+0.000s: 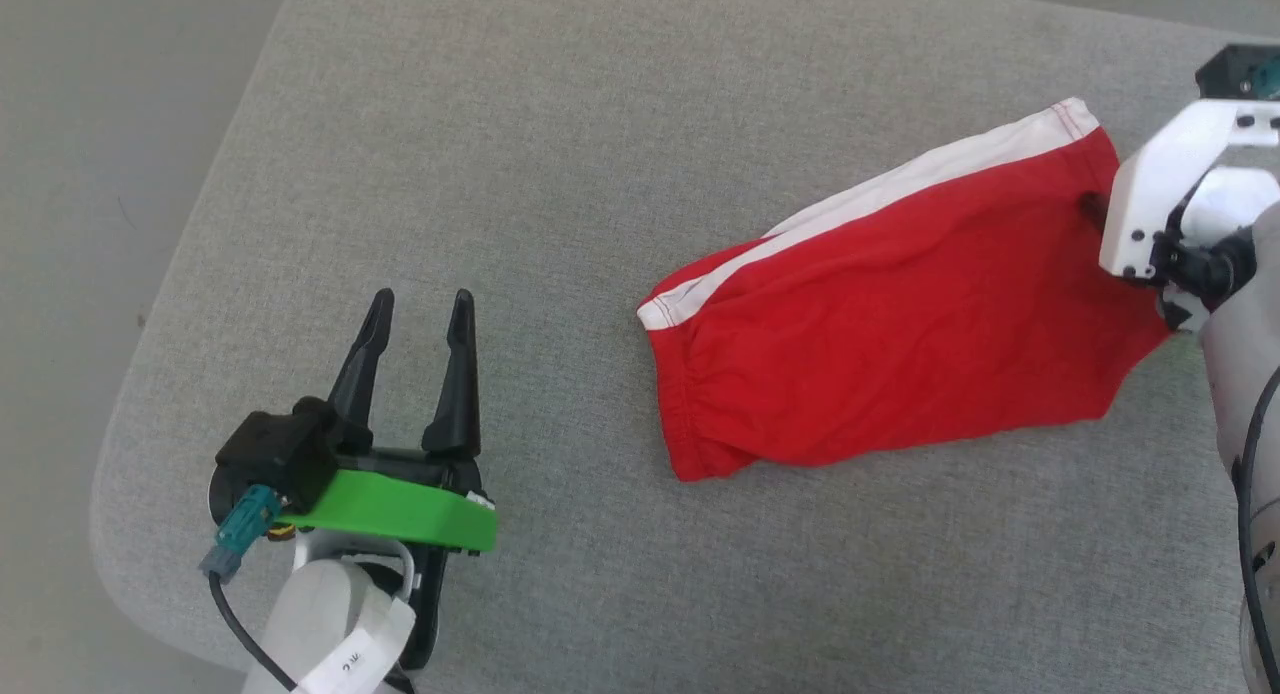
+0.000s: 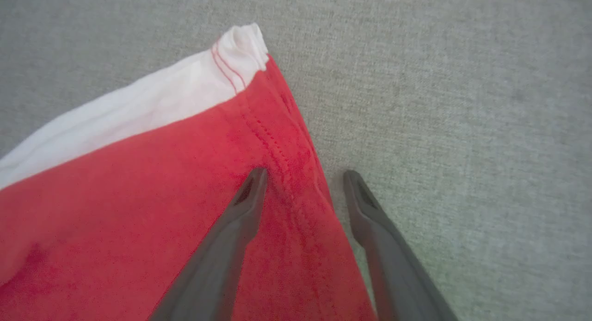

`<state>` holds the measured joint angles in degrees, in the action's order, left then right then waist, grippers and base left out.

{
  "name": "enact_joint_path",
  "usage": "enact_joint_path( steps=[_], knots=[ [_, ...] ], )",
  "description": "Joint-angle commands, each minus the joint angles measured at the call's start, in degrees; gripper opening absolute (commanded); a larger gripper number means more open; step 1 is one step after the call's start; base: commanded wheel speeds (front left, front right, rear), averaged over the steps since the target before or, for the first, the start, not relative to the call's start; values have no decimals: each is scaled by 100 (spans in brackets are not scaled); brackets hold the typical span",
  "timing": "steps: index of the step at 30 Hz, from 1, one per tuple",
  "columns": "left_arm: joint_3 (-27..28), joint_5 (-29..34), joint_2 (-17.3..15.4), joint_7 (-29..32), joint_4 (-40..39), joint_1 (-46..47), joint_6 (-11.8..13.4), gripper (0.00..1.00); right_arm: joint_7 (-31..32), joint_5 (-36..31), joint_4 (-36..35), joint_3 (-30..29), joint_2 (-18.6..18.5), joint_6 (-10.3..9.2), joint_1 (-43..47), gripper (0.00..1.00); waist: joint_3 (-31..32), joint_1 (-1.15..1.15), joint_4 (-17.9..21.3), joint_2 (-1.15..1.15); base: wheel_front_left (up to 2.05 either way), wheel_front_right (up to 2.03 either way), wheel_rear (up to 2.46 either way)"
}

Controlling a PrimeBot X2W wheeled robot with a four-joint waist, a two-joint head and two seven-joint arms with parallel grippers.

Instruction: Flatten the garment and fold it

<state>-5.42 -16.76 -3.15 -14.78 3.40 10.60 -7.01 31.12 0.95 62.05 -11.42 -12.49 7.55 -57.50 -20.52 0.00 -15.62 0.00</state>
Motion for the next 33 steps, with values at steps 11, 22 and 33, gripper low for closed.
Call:
enact_joint_path(
  steps=[11, 22, 33],
  knots=[
    [91, -13, 26, -21, 38, -102, 48, 100, -161, 263, -529, 90, 76, -6, 661, 0, 290, 0, 203, 0, 0, 0, 0],
    [158, 140, 27, -21, 179, -502, 66, 100, -523, 189, -2300, -631, -524, -6, 2290, 0, 863, 0, 726, 0, 0, 0, 0],
    [60, 213, 27, -22, 284, -507, 21, 100, -175, -602, -4431, -1156, -178, -6, 3236, 0, 925, 0, 941, 0, 0, 0, 0]
  ],
)
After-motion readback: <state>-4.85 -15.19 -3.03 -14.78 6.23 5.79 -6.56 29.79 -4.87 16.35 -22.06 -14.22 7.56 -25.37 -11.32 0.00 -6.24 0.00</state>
